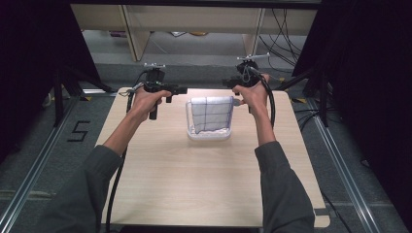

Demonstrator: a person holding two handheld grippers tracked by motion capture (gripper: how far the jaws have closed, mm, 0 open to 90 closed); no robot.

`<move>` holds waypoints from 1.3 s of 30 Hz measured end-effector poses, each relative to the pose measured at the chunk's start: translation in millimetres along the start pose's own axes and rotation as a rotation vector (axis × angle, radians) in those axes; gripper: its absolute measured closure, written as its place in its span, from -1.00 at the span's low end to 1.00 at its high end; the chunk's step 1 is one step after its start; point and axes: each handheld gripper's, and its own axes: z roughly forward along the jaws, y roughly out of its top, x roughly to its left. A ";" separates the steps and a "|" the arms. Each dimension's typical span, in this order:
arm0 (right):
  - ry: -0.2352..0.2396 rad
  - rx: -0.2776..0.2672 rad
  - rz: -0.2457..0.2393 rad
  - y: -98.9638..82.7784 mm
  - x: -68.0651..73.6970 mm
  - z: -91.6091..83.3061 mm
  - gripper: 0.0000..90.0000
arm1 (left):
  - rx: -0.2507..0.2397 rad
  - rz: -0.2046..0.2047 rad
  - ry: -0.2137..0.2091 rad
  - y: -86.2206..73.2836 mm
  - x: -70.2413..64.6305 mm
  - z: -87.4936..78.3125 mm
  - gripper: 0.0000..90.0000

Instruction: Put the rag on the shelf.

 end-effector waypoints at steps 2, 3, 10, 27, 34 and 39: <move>0.009 -0.010 0.009 -2.3 2.3 -5.6 0.13 | 0.008 0.005 -0.003 -2.7 -1.8 -6.5 -0.06; 0.015 -0.014 0.009 -3.8 3.5 -8.0 0.09 | 0.008 0.005 -0.003 -2.7 -1.8 -6.5 -0.08; 0.028 -0.015 -0.011 -12.6 9.3 -22.6 -0.05 | 0.021 0.046 -0.031 -18.6 -15.9 -26.9 -0.16; 0.042 -0.018 -0.027 -32.6 16.1 -38.1 -0.10 | -0.006 0.113 -0.037 -44.6 -43.6 -46.8 -0.20; 0.047 -0.030 -0.024 -43.8 17.3 -42.3 -0.11 | 0.001 0.105 -0.049 -59.2 -50.4 -48.6 -0.23; 0.058 -0.043 -0.020 -51.8 19.9 -47.2 -0.12 | -0.011 0.093 -0.074 -68.5 -54.2 -52.4 -0.27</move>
